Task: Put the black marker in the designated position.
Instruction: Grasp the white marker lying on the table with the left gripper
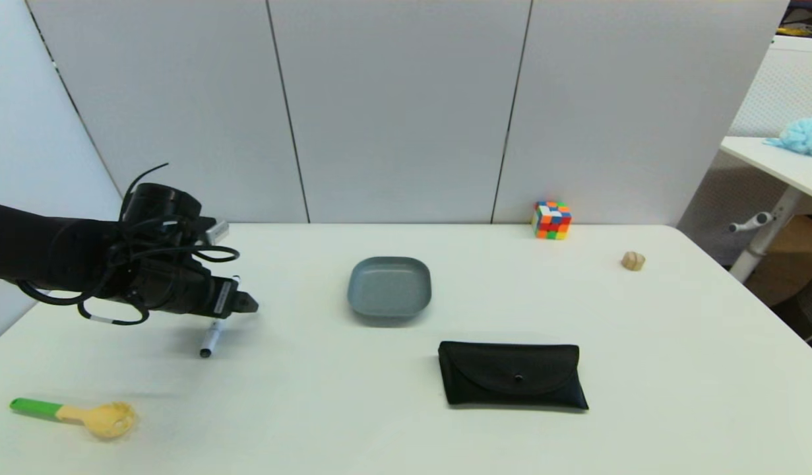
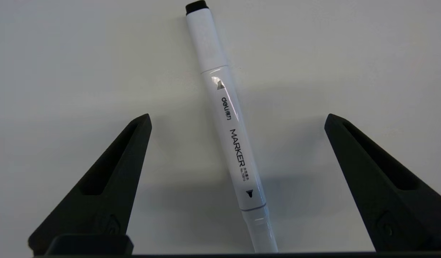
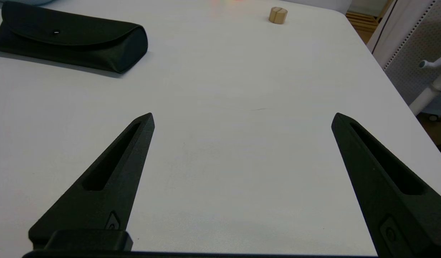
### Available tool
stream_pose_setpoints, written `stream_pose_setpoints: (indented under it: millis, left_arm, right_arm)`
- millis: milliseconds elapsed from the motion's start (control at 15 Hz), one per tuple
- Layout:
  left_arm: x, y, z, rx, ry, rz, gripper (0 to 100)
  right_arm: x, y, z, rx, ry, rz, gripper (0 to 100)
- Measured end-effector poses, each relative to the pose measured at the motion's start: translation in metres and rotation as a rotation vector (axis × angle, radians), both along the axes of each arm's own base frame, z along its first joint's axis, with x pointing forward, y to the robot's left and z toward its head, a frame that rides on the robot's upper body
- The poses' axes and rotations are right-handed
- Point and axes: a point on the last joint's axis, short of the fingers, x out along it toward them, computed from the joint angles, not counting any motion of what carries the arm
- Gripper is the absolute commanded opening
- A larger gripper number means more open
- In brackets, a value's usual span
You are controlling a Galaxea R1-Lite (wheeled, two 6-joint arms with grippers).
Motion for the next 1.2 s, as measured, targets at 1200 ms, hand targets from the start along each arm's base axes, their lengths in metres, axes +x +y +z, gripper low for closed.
stream_pose_setpoints:
  millis: [1200]
  left_arm:
    - [0.0109, -0.0008, -0.0102, -0.041, 0.024, 0.060, 100]
  right_arm:
    - [0.0000, 0.0000, 0.0000, 0.000, 0.000, -0.001, 100]
